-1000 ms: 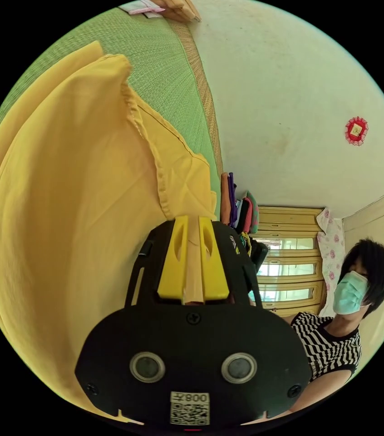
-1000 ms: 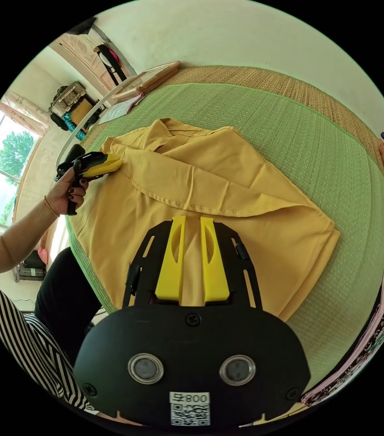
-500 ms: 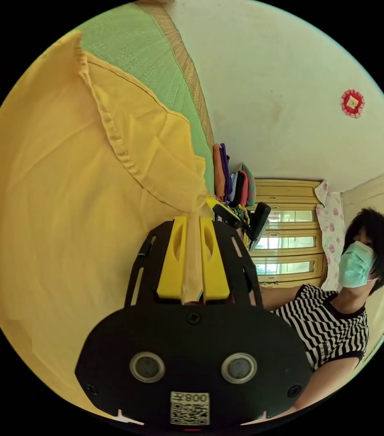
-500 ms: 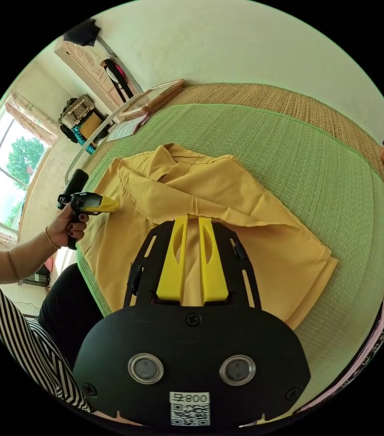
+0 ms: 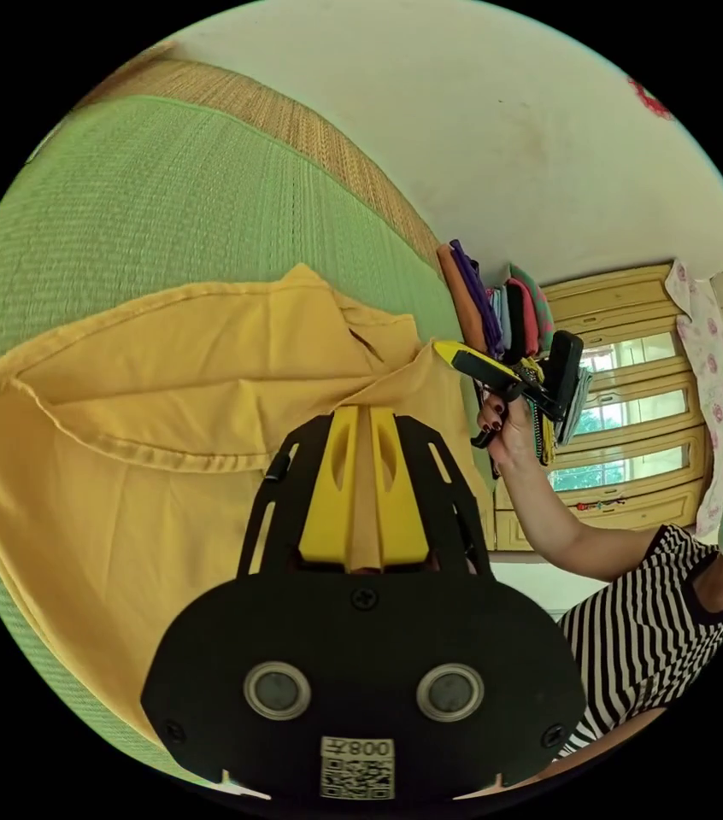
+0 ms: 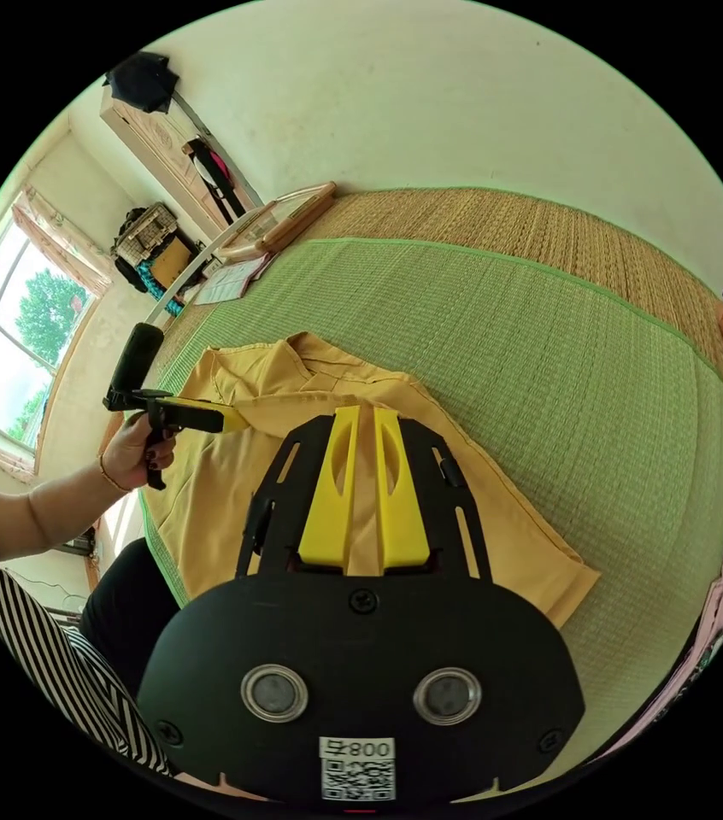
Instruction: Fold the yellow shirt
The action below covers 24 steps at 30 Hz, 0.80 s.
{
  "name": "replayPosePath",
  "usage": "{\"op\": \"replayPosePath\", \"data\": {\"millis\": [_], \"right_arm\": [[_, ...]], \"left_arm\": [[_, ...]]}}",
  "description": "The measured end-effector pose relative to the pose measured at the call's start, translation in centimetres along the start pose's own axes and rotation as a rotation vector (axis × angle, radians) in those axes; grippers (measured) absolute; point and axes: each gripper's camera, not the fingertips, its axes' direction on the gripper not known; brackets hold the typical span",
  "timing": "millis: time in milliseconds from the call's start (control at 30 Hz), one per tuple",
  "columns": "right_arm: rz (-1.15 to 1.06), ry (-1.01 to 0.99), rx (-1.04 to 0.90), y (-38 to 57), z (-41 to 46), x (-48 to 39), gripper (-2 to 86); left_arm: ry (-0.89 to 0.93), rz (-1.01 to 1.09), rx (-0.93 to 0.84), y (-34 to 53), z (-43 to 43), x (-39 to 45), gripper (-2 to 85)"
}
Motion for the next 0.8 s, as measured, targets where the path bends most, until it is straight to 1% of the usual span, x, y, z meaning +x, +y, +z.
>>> {"op": "replayPosePath", "data": {"millis": [100,267,467,600,667,733,800], "right_arm": [[0.024,-0.001,0.021,0.3,0.0,1.1,2.4],[0.064,-0.008,0.045,1.5,0.0,2.5,2.4],[0.109,0.005,0.042,6.1,-0.2,3.6,2.5],[0.174,0.028,0.017,9.9,0.8,5.5,2.5],[0.205,0.030,-0.017,10.6,2.1,6.7,2.5],[0.229,0.042,-0.056,10.9,3.6,7.8,2.5],[0.251,0.005,-0.047,11.1,4.3,8.8,2.8]], "left_arm": [[-0.042,0.033,0.064,-1.1,-1.9,0.4,2.3],[-0.107,0.079,0.087,-2.4,-3.2,1.1,2.6],[-0.147,0.073,0.215,1.3,-6.4,0.9,2.8],[-0.213,-0.038,0.201,4.7,-8.2,-1.8,2.8],[-0.208,-0.097,0.217,5.8,-9.1,-3.3,2.7],[-0.278,-0.176,0.214,6.7,-10.2,-5.0,2.5],[-0.258,-0.196,0.228,7.4,-10.9,-5.8,2.4]]}}
